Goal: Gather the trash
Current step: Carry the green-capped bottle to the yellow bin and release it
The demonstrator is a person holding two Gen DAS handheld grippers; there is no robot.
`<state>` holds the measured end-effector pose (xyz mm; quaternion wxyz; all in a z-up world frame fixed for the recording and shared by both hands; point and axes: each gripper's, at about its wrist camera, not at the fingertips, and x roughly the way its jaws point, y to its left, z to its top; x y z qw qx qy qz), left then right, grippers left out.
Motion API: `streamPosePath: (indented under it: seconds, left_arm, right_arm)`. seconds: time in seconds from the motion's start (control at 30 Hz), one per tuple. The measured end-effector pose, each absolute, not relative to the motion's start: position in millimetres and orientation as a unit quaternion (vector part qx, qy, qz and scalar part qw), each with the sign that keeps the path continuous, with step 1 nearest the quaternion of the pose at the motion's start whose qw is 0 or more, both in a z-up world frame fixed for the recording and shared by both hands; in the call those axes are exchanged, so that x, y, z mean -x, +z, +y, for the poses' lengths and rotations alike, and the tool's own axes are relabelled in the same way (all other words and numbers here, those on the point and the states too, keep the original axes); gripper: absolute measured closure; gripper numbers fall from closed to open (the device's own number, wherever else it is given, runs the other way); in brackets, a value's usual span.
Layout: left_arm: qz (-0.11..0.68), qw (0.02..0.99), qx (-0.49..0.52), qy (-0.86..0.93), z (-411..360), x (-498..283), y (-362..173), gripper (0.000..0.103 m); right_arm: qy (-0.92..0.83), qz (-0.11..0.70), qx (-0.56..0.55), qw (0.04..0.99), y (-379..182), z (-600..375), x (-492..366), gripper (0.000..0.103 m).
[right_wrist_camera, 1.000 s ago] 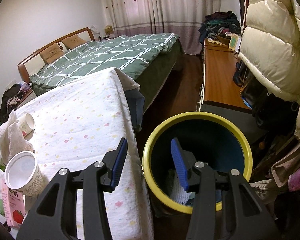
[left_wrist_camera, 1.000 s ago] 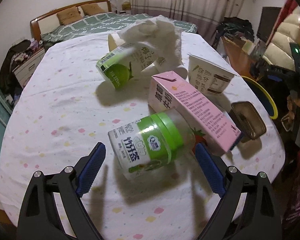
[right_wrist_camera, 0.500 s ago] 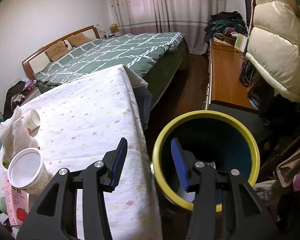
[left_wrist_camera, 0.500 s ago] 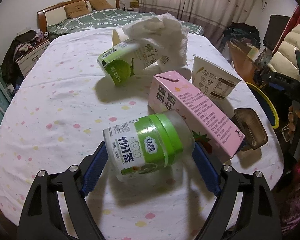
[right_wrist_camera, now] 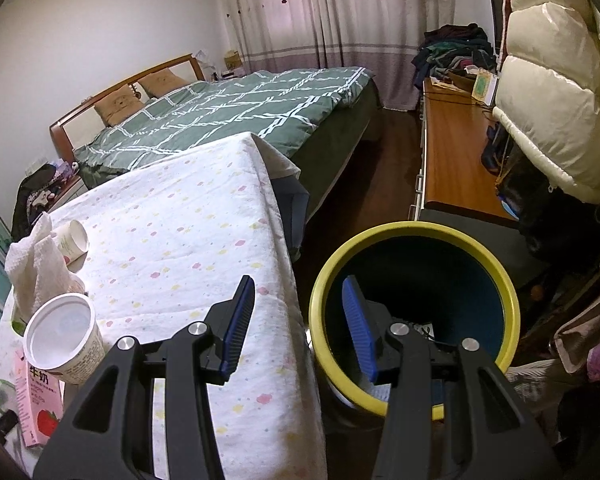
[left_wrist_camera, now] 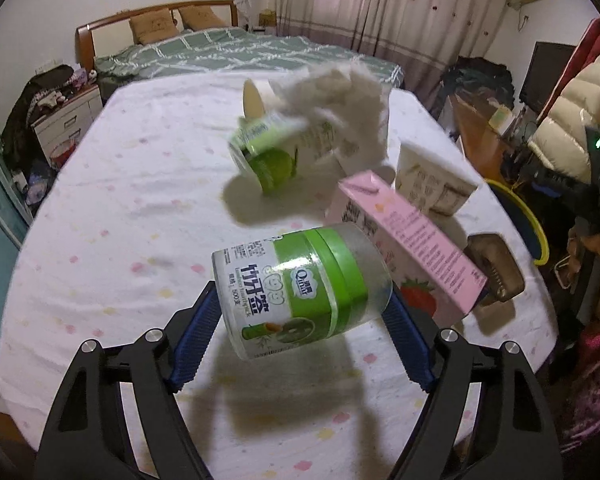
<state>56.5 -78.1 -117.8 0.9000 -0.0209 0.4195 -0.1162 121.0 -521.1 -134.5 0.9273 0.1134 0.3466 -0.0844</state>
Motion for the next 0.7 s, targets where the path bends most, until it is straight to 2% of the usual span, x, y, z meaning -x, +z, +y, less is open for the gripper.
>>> streamPosePath:
  seconds: [0.33,0.7]
  left_arm:
    - [0.358,0.917,0.002,-0.173,-110,-59,-60,0.024]
    - [0.345,0.889,-0.047,-0.299,-256,-104,-31,0.024]
  right_arm:
    - [-0.099,0.329,-0.113,0.932,-126,-537,-101,0.059]
    - [-0.165,0.311,-0.12,0.928,-126,-586,-44,0.059]
